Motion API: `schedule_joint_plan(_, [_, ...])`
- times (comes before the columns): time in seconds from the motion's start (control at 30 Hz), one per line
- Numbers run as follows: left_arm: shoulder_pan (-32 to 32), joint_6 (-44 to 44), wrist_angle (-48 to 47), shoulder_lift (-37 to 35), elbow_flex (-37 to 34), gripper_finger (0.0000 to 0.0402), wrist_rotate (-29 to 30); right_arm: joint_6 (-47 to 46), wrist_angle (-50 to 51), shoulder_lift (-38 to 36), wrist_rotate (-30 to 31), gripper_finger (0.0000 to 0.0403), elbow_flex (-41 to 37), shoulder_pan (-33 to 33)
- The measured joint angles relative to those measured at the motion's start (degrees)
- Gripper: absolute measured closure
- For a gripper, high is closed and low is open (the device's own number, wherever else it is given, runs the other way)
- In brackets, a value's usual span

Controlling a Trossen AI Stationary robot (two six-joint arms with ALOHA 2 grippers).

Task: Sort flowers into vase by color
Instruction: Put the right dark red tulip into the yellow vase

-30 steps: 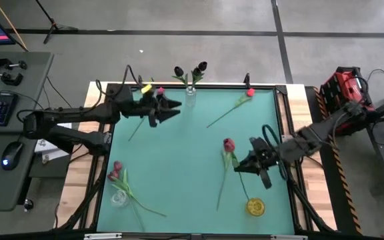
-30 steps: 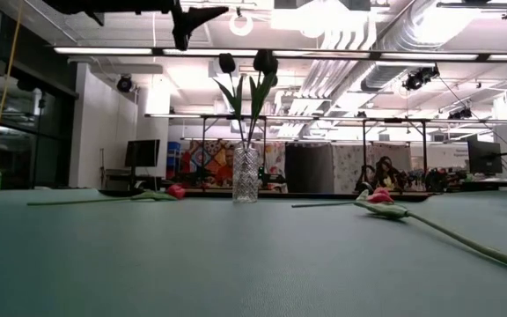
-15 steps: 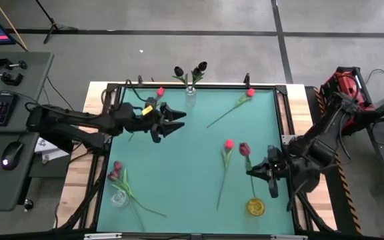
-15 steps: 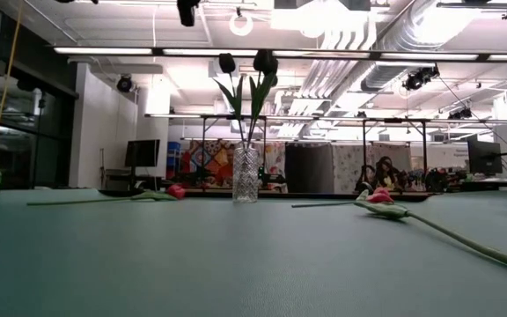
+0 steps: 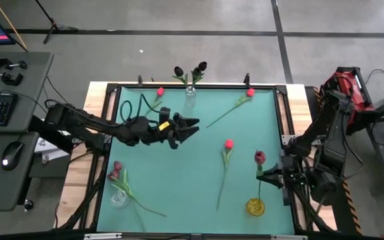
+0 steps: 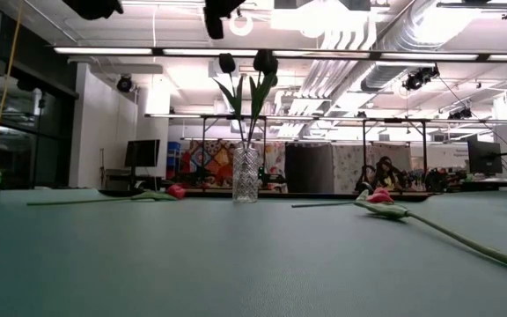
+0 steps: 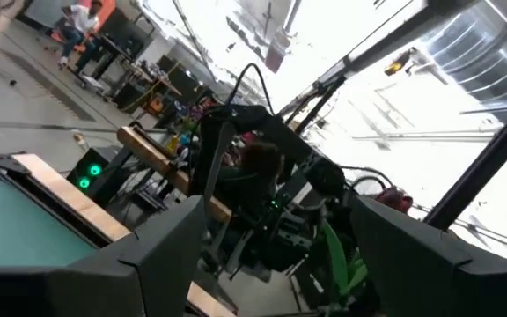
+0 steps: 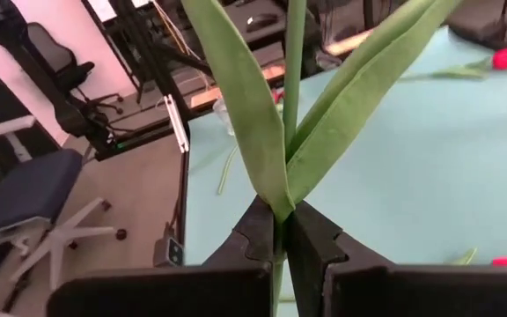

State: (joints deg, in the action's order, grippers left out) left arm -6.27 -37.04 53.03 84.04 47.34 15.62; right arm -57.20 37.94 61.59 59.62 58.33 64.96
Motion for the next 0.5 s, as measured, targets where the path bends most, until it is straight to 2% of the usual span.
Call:
schedule_joint_plan(0.27, [-1.0,3.6,-0.1,5.7,8.4,0.0126,1.9,0.3,-1.1,4.1,3.7,0.0403,0.0,4.2])
schedule_joint_plan(0.5, [-1.0,4.4,-0.4,8.8,12.8,0.0126,2.0,0.5,-2.0,7.1,7.5,0.0403,0.0,5.2])
